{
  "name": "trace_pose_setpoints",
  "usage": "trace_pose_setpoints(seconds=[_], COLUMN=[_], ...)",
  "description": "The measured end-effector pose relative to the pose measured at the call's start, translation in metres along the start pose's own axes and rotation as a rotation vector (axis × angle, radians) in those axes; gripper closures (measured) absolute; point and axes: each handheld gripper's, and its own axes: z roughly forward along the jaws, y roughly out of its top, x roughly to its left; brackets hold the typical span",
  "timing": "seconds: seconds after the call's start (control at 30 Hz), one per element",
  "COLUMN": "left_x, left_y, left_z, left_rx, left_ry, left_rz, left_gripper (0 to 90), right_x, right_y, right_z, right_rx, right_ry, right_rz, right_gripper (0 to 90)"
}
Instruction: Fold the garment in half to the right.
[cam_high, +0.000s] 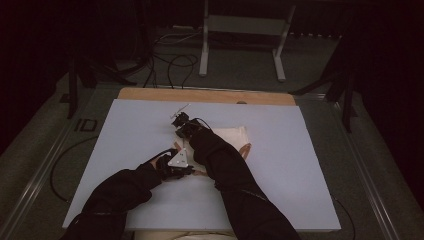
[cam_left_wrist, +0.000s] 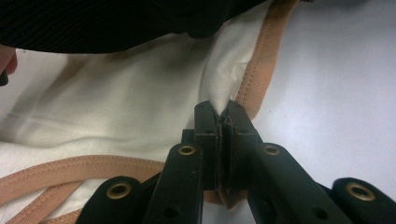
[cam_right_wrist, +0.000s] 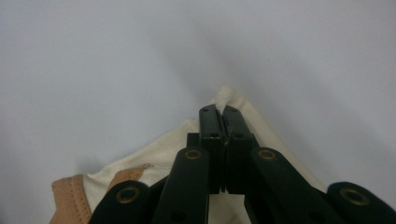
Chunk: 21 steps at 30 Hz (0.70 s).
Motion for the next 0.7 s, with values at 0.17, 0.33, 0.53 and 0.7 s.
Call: trace_pose_setpoints(seconds=[0.17,0.33,0.53,0.7], left_x=[0.000,-0.001,-0.003,-0.003], left_y=[0.002,0.003,0.008,0.012], left_z=[-0.001,-0.002,-0.005,-0.009], left_rx=[0.008,0.006,0.019,0.019], left_ry=[0.000,0.001,0.010,0.017], left_rz=[0.005,0.009,0.034,0.053], left_gripper=[87.9,87.9,87.9,87.9], right_x=[-0.001,-0.004,-0.006,-0.008], right_y=[0.001,0.002,0.003,0.002], right_z=[-0.006,-0.016,-0.028,-0.036], right_rx=[-0.020,-0.047,-0.079,-0.101], right_ry=[0.010,0.026,0.025,0.026], right_rz=[0.004,0.006,0.004,0.006], right_gripper=[89.5,89.5,89.5,89.5])
